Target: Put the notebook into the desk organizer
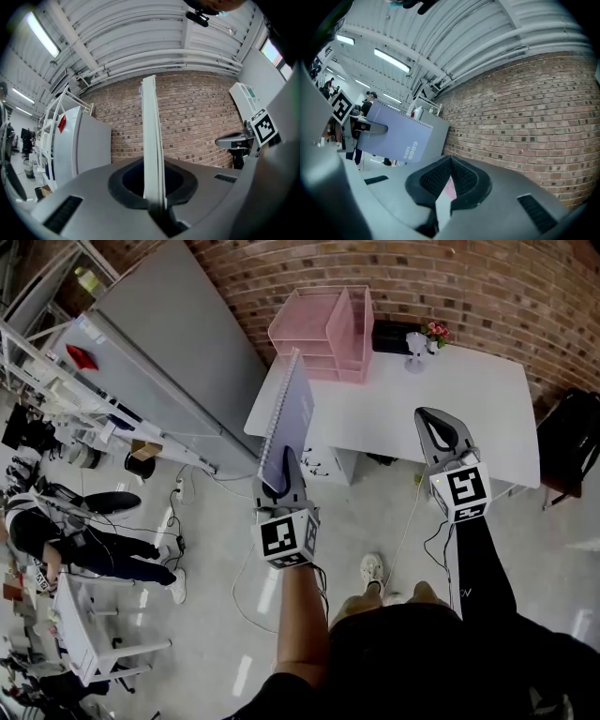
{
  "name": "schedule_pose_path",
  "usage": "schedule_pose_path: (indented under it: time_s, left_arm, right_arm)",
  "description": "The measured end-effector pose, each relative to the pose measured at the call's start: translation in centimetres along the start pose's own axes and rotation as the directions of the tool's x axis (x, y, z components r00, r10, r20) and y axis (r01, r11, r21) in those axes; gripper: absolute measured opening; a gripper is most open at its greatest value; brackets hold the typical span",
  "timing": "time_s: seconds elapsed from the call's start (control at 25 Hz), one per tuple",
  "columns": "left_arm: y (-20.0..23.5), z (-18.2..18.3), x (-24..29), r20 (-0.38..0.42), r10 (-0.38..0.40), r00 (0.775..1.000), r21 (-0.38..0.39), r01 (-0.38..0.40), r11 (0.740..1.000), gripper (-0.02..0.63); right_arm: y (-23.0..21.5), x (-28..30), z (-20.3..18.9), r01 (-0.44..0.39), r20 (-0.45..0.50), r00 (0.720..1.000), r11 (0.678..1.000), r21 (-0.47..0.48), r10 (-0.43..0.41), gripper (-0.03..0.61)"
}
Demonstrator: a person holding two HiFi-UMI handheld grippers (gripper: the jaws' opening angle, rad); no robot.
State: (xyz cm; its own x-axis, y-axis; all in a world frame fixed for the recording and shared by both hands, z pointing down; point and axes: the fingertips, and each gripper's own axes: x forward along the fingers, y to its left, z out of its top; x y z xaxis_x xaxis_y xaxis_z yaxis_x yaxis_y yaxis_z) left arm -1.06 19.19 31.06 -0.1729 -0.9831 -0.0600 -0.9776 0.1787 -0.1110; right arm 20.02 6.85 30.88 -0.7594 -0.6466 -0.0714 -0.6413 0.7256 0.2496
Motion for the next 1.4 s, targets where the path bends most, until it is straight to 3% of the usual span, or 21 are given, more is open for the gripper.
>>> schedule_pose_path:
  time_s: [0.56,1.08,1.4]
  left_arm:
    - [5.5,-0.7,9.3,0.015,-0.05,0.999,-0.003,0.05,0.999,0.04]
    - [6.9,-2.4,13.7,-0.006,-0.065,0.998,-0.017,0.065,0.998,0.04]
    - [7.8,-4.0,19.1,-0.031,-0.054,0.998,-0.029,0.053,0.998,0.04]
  right_arm:
    - [-0.5,9.3,-1.5,0.047,-0.014,0.999,0.999,-0.001,-0.047,0.021]
    - [-1.7,13.6,-3.1,0.049,-0.036,0.998,0.998,-0.038,-0.051,0.021]
    - [-4.2,19.1,-3.9,0.029,-0.022,0.999,0.998,-0.054,-0.03,0.021]
